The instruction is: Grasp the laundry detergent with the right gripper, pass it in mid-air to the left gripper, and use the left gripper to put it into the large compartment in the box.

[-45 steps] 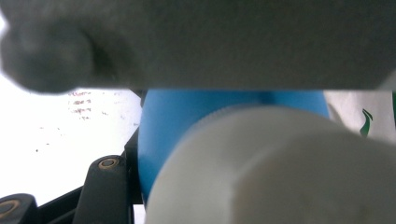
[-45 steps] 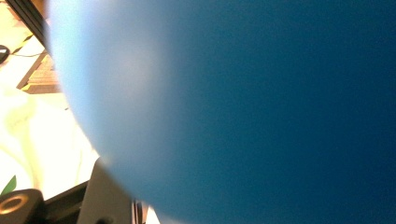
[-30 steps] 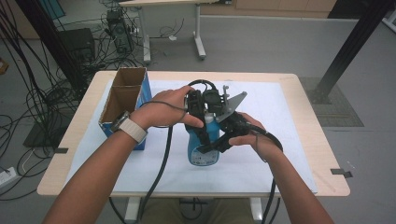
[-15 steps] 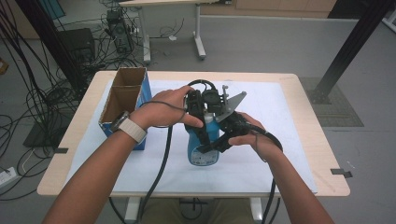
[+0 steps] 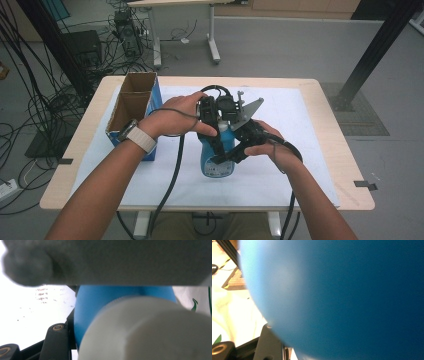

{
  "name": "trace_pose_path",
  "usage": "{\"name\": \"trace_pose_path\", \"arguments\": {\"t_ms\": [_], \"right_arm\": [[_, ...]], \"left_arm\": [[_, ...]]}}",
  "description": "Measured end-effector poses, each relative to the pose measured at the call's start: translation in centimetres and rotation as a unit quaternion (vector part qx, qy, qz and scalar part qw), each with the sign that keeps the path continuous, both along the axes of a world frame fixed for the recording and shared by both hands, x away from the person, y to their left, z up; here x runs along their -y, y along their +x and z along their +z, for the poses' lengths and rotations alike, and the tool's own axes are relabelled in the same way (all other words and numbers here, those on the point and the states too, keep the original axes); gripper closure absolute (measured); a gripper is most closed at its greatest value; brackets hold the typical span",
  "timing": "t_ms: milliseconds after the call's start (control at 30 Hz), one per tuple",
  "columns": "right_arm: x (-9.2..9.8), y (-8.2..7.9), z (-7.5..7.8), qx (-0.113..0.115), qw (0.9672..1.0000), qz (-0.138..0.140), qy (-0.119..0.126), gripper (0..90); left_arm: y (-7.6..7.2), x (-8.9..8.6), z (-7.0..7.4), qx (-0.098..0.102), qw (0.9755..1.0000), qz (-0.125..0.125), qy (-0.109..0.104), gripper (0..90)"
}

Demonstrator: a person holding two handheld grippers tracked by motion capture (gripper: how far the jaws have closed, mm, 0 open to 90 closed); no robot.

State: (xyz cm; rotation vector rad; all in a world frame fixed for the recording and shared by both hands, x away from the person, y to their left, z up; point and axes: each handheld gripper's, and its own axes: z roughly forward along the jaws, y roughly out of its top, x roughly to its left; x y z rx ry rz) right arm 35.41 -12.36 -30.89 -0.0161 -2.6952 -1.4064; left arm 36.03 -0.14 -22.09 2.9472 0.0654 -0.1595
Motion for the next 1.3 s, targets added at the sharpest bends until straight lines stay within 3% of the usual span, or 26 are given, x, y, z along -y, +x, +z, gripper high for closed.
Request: {"name": "trace_pose_path", "arguments": {"t_ms": [467,533,600,633,767,800,833,900,933,967,1000,1067,1133,1300], "right_arm": [[0.2,-0.1,0.2,0.004,1.0000,0.006,0.006,42.5],[0.5,-0.1,0.2,0.009,0.9999,0.005,0.001,33.5],[0.8,0.0,0.1,0.015,0.9999,0.008,-0.003,31.1],[1.9,0.0,-0.2,0.008,0.9999,0.001,-0.013,25.4],[4.2,0.2,-0.3,-0.002,0.9991,-0.023,-0.035,21.3],[5.5,0.4,-0.3,-0.014,0.9975,-0.039,-0.057,18.4],[5.5,0.4,-0.3,-0.014,0.9975,-0.039,-0.057,18.4],[7.0,0.5,-0.2,-0.035,0.9949,-0.060,-0.074,14.6],[7.7,0.6,-0.2,-0.040,0.9933,-0.070,-0.083,14.0],[8.7,0.6,-0.1,-0.040,0.9897,-0.088,-0.106,12.7],[8.7,0.6,-0.1,-0.040,0.9897,-0.088,-0.106,12.7],[9.5,0.6,-0.2,-0.029,0.9842,-0.107,-0.138,10.8],[10.3,0.5,-0.5,-0.017,0.9755,-0.121,-0.183,10.0],[10.9,0.4,-0.4,-0.014,0.9717,-0.132,-0.195,10.6]], "left_arm": [[-0.3,0.2,0.4,0.005,1.0000,0.004,-0.002,41.1],[-0.3,0.1,0.6,0.013,0.9999,0.005,0.000,41.2],[-0.3,0.0,0.8,0.014,0.9998,0.009,-0.001,41.1],[-0.1,-0.2,1.1,0.018,0.9997,0.014,-0.001,41.1],[0.0,-0.4,1.5,0.021,0.9995,0.023,0.006,41.0],[0.1,-0.5,1.6,0.022,0.9991,0.034,0.014,41.0],[0.1,-0.5,1.6,0.022,0.9991,0.034,0.014,41.0],[0.2,-0.7,1.8,0.025,0.9987,0.038,0.021,40.9],[0.2,-0.8,1.9,0.025,0.9984,0.044,0.025,40.9],[0.3,-0.8,2.0,0.025,0.9982,0.047,0.027,40.8],[0.4,-0.9,2.2,0.025,0.9979,0.053,0.029,40.8],[0.5,-1.0,2.6,0.026,0.9970,0.061,0.038,40.4],[0.7,-1.1,3.2,0.033,0.9958,0.070,0.049,40.4],[1.1,-1.5,4.2,0.047,0.9934,0.089,0.056,40.7]]}}
